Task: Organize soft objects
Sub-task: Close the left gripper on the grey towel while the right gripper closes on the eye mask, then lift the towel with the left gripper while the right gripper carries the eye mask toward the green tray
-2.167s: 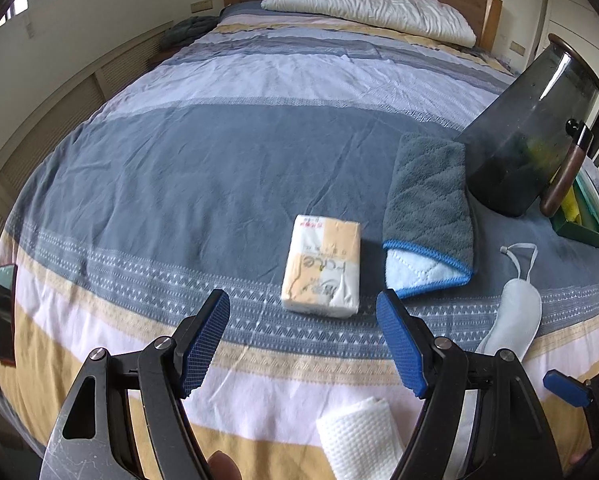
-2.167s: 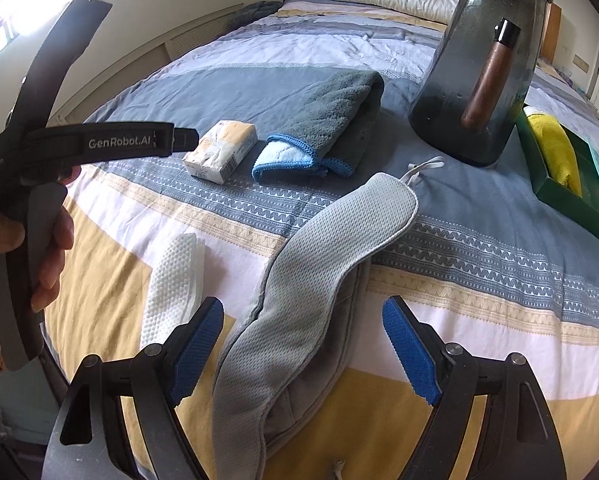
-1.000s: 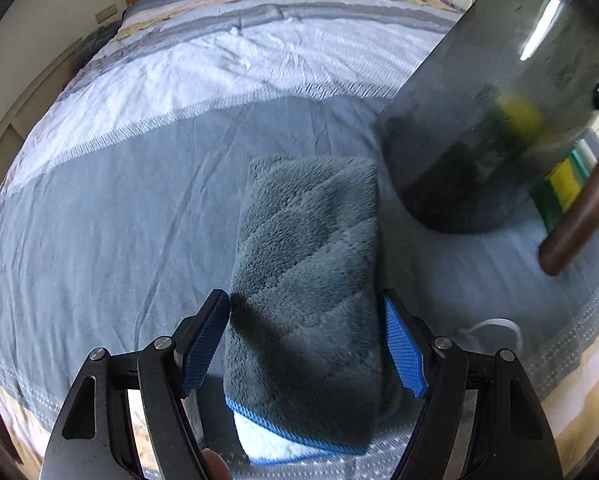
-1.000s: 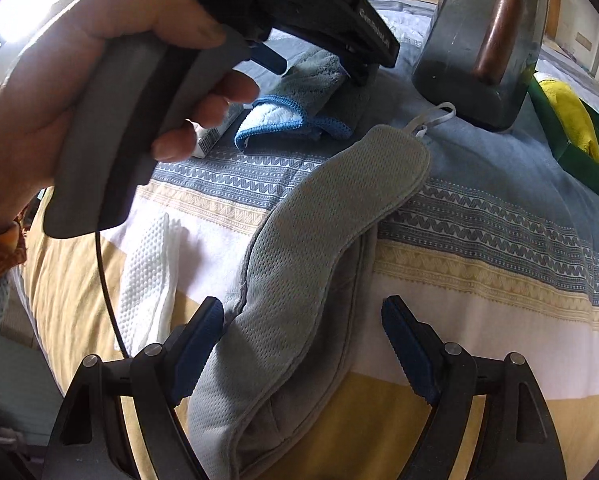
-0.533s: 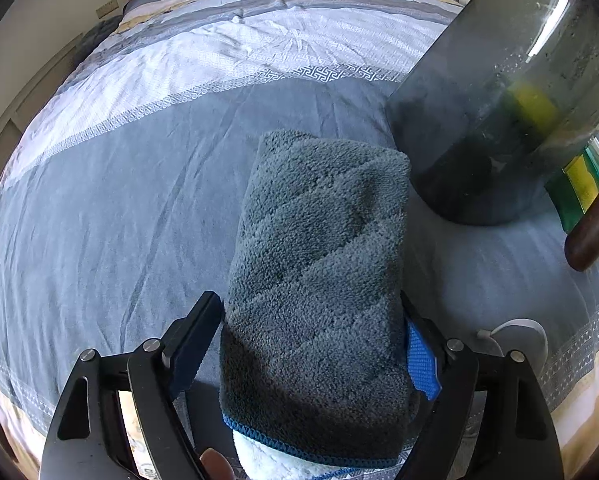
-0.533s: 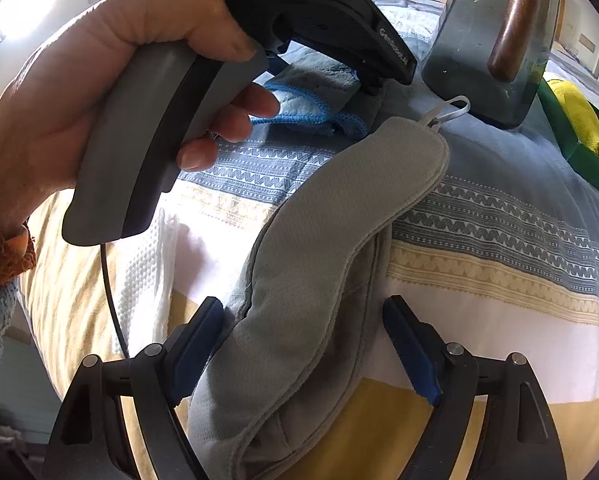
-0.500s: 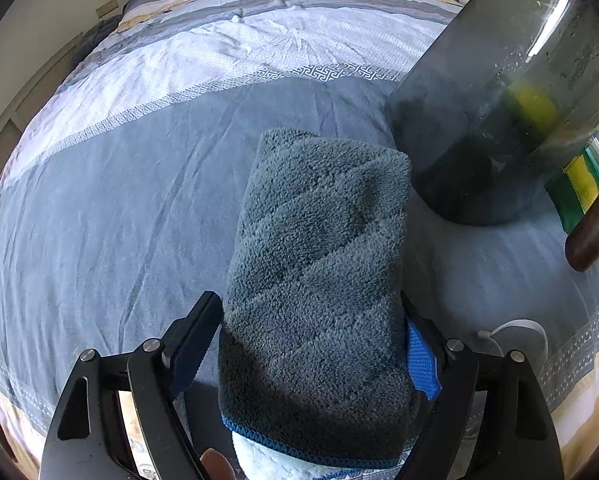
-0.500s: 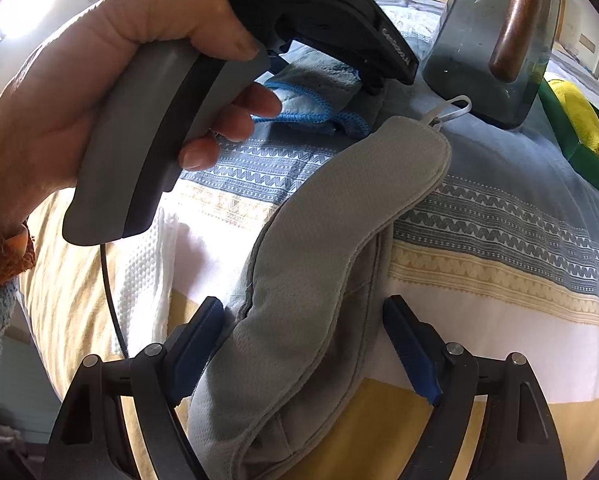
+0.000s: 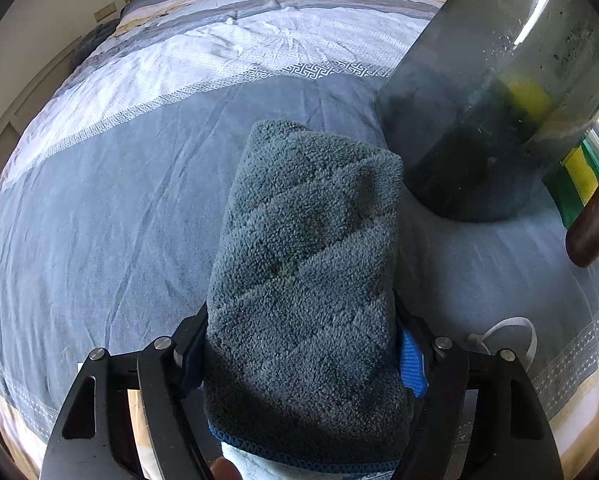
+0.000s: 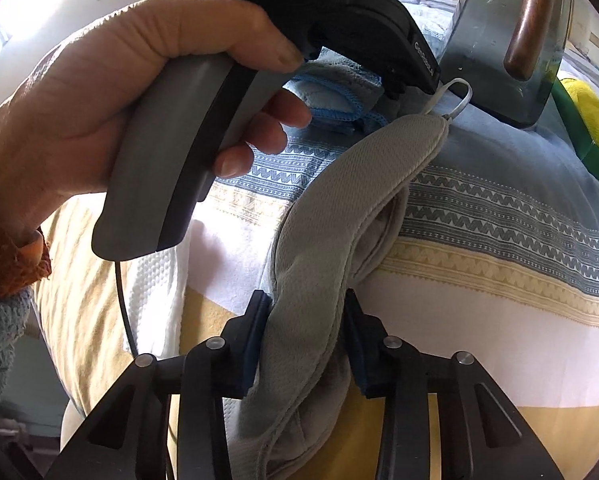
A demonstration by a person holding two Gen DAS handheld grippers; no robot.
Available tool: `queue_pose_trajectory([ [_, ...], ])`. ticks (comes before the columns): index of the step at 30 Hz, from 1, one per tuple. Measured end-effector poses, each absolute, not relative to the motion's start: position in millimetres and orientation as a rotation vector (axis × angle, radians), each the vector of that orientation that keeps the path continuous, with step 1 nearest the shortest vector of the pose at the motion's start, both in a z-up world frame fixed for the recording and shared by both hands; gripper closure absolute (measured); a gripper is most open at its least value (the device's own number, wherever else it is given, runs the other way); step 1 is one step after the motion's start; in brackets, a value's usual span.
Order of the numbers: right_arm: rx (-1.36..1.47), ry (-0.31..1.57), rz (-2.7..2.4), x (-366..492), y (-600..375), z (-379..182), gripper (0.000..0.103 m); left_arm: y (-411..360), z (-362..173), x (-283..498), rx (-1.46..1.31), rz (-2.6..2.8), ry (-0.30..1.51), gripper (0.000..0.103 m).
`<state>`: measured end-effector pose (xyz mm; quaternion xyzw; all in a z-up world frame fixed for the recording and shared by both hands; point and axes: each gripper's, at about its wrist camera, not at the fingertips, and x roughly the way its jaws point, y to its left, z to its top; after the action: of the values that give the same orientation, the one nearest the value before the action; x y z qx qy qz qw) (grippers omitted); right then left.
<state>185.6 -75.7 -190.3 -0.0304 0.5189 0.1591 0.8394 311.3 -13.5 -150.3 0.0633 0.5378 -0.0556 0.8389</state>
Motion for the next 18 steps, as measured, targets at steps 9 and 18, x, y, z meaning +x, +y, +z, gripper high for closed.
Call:
queue_pose_trajectory([
  [9, -0.059, 1.097, 0.359, 188.4, -75.2, -191.4, 0.076, -18.0, -148.9, 310.2, 0.135, -0.118, 1.14, 0.038],
  [18, -0.041, 1.092, 0.377, 187.2, -78.7, -191.7, 0.082, -19.3, -148.4, 308.7, 0.125, -0.145, 1.153, 0.057],
])
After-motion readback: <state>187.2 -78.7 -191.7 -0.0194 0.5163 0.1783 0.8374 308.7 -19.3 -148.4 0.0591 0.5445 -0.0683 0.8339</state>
